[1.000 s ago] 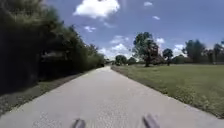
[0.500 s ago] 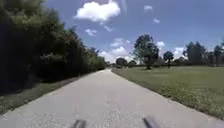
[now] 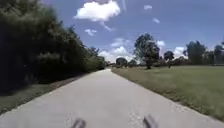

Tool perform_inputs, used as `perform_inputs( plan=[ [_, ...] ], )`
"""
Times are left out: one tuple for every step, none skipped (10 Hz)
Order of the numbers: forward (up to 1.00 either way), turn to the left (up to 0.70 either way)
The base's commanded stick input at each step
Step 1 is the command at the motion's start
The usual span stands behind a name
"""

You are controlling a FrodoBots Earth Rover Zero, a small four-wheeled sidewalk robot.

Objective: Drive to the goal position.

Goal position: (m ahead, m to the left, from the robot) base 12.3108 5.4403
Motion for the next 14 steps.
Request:
perform_inputs(
  plan=[
    [0.5,0.0],
    [0.5,0.0],
    [0.5,0.0],
    [0.5,0.03],
    [0.5,0.11],
    [0.5,0.2],
    [0.5,0.28],
    [0.5,0.36],
    [0.5,0.45],
    [0.5,0.37],
    [0.5,0.01],
    [0.5,0.0],
    [0.5,0.0],
    [0.5,0.0]
  ],
)
